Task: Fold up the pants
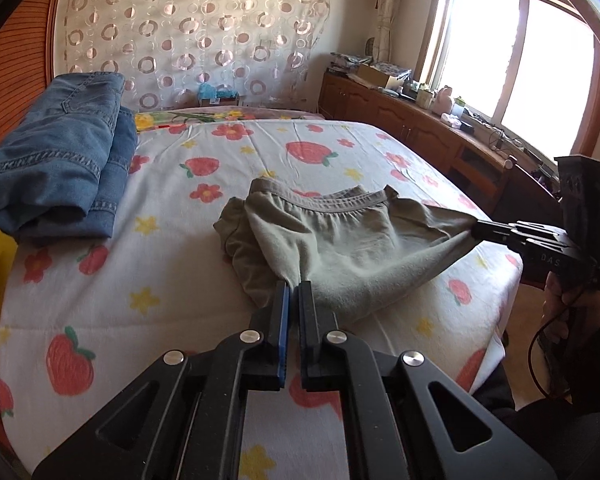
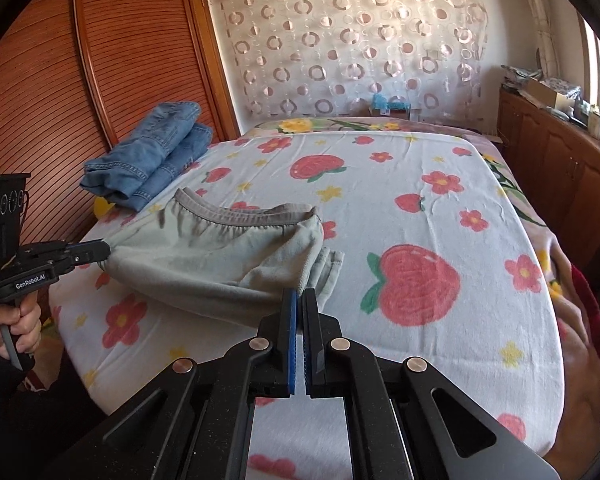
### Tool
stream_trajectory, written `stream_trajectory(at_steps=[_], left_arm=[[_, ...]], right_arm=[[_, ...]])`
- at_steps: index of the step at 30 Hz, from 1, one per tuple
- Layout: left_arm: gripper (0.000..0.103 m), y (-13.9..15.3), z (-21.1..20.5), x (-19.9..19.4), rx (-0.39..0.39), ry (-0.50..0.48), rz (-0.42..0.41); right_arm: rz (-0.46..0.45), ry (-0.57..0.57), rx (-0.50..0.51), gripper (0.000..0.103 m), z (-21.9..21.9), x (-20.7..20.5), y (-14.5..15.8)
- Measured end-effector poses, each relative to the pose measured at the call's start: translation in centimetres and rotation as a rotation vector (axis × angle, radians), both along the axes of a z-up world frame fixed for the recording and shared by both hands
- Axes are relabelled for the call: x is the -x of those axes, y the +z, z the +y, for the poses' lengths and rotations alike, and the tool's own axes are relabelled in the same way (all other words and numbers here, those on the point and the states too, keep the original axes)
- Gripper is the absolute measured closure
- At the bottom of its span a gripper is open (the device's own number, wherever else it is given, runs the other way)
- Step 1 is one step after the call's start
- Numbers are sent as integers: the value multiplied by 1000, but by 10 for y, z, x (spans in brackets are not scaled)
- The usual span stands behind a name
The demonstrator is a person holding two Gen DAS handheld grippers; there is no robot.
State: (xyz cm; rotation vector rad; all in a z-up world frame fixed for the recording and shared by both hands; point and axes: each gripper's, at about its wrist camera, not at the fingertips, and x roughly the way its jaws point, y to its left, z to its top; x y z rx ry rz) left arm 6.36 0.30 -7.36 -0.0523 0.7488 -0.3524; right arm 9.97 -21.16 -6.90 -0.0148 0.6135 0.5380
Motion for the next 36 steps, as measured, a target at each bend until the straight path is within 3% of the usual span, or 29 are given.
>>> stream_trajectory(at_steps=[8, 9, 11, 13, 17, 18, 20, 25, 36], left_arm=[[94, -4, 4, -9, -22, 46, 11], [89, -4, 5, -10, -20, 47, 9], [66, -3, 7, -12, -10, 51, 3], [49, -4, 7, -17, -8, 59, 2], [30, -6, 10, -29, 14, 72, 31], [29, -6, 10, -35, 14, 74, 37], [28, -6, 7, -41, -10, 82, 26], [28, -10, 1, -60, -31, 78, 38], [28, -31, -2, -86, -79, 109, 82]], right_arm=[[3, -16, -3, 101, -10, 2, 1], [-12, -18, 7, 101, -8, 5, 3], [-19, -15, 11, 101, -5, 6, 4], [-24, -16, 18, 101, -3, 5, 5], [-29, -18, 24, 101, 1, -3, 3], [-33, -17, 26, 100, 2, -6, 3], [-37, -14, 30, 87, 6, -13, 3], [-33, -37, 49, 71, 16, -37, 0], [39, 8, 46, 71, 46, -87, -1]])
